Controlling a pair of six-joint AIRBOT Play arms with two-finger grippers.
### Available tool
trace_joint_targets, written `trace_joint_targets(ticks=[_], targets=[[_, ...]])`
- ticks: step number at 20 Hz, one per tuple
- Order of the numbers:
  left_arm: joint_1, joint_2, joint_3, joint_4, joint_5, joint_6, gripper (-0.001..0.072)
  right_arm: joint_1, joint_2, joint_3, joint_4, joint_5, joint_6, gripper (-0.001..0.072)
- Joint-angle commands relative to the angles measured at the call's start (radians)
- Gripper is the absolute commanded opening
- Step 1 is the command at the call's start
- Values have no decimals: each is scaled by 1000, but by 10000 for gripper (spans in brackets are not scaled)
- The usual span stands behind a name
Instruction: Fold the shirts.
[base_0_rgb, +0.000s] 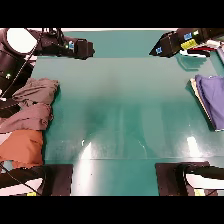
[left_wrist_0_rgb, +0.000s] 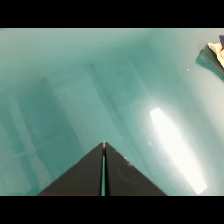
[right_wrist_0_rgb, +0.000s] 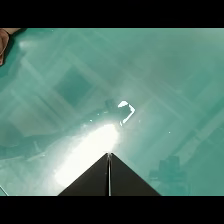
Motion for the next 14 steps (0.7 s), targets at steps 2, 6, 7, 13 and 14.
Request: trace_joint_targets(ticks=[2,6,7,13,14], targets=[[-1,0,0,0,3,0,29,3,1,0,-3,-3,2,16],[-1,0,0,0,3,0,29,3,1,0,-3,-2,2,16],[-1,0,0,0,3,0,29,3,1,0,-3,-3,2,16],[-1,0,0,-34,11,-11,29,3,1,0,-3,-2,2,16],[-1,-1,0,-22,42,8,29,3,1,0,-3,-2,2,16]])
